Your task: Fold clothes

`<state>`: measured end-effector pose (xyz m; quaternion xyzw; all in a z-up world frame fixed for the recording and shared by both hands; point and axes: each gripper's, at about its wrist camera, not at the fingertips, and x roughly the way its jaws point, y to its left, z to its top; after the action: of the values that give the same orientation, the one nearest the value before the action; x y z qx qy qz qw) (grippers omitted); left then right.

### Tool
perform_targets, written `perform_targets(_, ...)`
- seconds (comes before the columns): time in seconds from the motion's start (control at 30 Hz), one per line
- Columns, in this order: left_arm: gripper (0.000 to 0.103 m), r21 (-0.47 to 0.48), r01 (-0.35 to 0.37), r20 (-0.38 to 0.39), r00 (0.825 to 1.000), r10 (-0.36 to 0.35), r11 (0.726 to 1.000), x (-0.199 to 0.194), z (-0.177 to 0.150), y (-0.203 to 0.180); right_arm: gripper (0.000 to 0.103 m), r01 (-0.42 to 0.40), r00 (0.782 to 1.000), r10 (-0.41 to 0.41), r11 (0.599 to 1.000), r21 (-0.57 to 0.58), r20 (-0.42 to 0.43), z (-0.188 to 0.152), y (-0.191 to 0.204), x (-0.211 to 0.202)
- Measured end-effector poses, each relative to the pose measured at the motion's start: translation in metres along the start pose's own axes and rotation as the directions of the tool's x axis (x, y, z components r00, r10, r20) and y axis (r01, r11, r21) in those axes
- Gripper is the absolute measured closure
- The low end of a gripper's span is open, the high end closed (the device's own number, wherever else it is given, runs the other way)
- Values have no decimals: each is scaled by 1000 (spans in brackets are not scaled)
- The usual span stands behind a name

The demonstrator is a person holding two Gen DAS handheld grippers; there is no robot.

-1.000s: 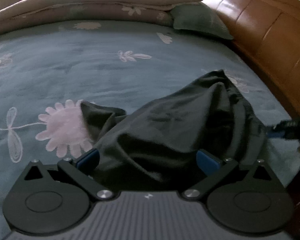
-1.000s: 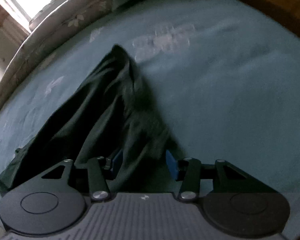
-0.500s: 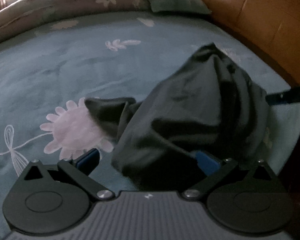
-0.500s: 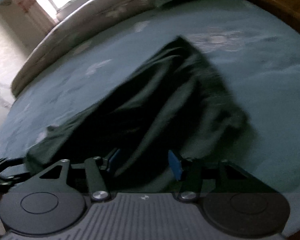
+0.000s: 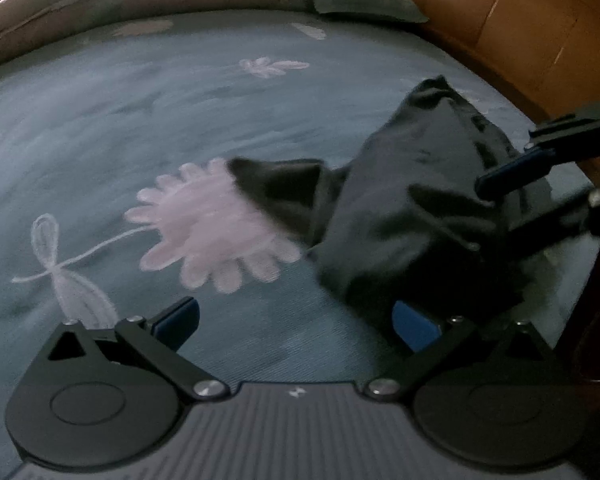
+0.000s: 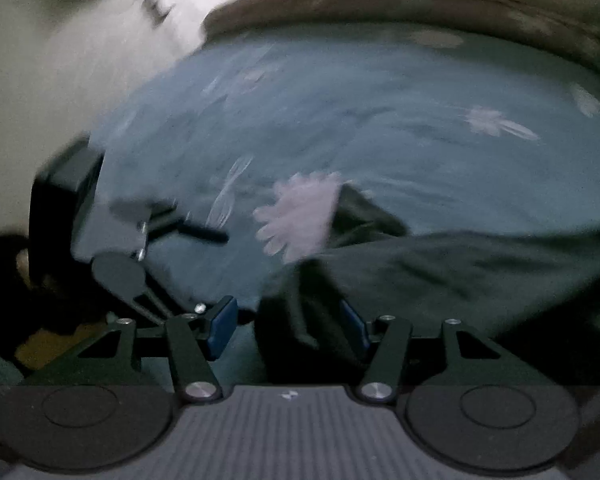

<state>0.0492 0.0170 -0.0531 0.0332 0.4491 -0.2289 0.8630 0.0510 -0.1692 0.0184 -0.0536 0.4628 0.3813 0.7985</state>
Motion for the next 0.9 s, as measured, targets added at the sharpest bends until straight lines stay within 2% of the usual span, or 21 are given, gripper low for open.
perform_targets(0.1, 1, 3, -29, 11, 1000, 29, 1000, -2, -5, 9, 54, 19, 996, -29, 994, -110, -87, 9, 23, 19)
perform_targets(0.23, 1, -25, -15, 16, 1000, 16, 1000, -2, -8, 22, 58, 100, 978, -135, 972, -212, -157, 13, 33, 39)
perform_targets(0.27, 1, -32, -11, 16, 1000, 11, 999, -1, -9, 24, 67, 124, 971, -167, 964, -236, -170, 13, 34, 45)
perform_targets(0.3, 1, -35, -9, 19, 1000, 9, 999, -1, -9, 26, 92, 149, 963, -199, 954, -260, -182, 13, 34, 50)
perform_targets(0.33, 1, -38, -6, 21, 1000, 7, 999, -1, -9, 28, 98, 167, 956, -223, 946, -277, -188, 14, 34, 54)
perform_targets(0.47, 1, -48, 7, 30, 1000, -6, 999, -3, -9, 34, 98, 215, 956, -255, 946, -245, -145, 28, 21, 43)
perform_targets(0.53, 1, -52, 11, 32, 999, -9, 999, -3, -8, 36, 99, 282, 945, -308, 938, -203, -108, 37, 7, 28)
perform_targets(0.63, 1, -47, 21, 31, 999, -19, 999, 0, -5, 38, 99, 401, 909, -411, 908, -119, -69, 45, -20, 2)
perform_targets(0.7, 1, -43, 32, 30, 999, -31, 999, 3, -3, 38, 99, 488, 869, -492, 870, -69, -56, 44, -41, -14)
perform_targets(0.77, 1, -38, 45, 29, 999, -44, 998, 5, -1, 37, 101, 572, 819, -571, 820, -14, -61, 40, -64, -29)
perform_targets(0.83, 1, -28, 56, 25, 998, -55, 998, 8, 1, 34, 101, 623, 782, -619, 781, 43, -73, 34, -85, -42)
perform_targets(0.9, 1, -17, 62, 23, 998, -62, 998, 10, 3, 31, 101, 657, 754, -650, 748, 93, -94, 28, -101, -50)
